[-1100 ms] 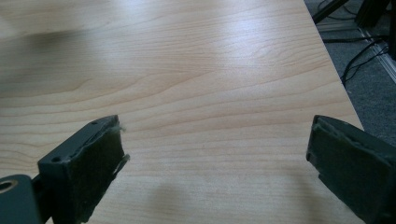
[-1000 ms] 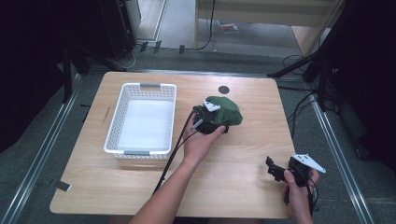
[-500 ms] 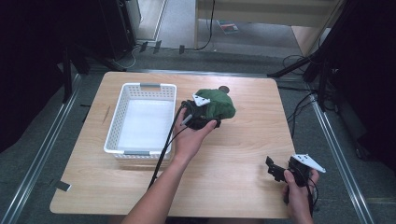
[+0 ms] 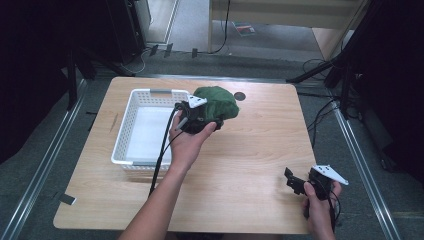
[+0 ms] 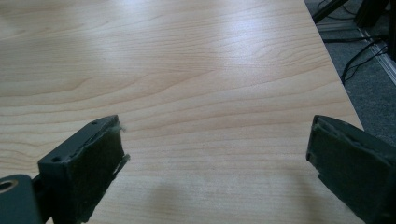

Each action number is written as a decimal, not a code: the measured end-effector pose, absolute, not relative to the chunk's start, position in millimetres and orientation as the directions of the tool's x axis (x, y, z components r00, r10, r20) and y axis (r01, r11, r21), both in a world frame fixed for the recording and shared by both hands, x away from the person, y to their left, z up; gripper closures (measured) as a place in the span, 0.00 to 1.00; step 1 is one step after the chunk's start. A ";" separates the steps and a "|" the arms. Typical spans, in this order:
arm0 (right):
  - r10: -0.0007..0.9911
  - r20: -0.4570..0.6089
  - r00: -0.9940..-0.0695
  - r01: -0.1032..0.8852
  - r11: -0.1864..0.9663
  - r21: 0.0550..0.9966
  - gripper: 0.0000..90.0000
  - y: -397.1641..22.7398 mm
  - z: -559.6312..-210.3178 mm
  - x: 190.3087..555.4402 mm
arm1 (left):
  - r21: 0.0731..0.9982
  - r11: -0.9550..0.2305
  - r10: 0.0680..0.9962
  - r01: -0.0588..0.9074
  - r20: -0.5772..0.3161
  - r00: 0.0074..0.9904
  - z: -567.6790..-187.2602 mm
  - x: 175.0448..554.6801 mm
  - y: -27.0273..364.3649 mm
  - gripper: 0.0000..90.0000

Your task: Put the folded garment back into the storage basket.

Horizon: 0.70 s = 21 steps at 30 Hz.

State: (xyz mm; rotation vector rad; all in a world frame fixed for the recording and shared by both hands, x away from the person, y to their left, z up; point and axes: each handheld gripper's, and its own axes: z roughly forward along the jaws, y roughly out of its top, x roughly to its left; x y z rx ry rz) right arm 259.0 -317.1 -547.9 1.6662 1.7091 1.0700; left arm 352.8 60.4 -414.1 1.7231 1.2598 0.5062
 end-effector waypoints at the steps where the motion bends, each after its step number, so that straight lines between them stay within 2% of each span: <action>1: 0.982 0.158 -0.108 0.571 -0.069 0.818 0.04 -317.1 -547.9 259.0 | 0.848 -0.061 0.904 0.526 -0.177 0.390 -413.5 352.7 63.8 0.35; 21: 0.983 0.152 -0.107 0.573 -0.064 0.817 0.04 -316.8 -547.7 258.9 | 0.845 0.011 0.946 0.535 -0.183 0.268 -414.1 348.0 143.7 0.35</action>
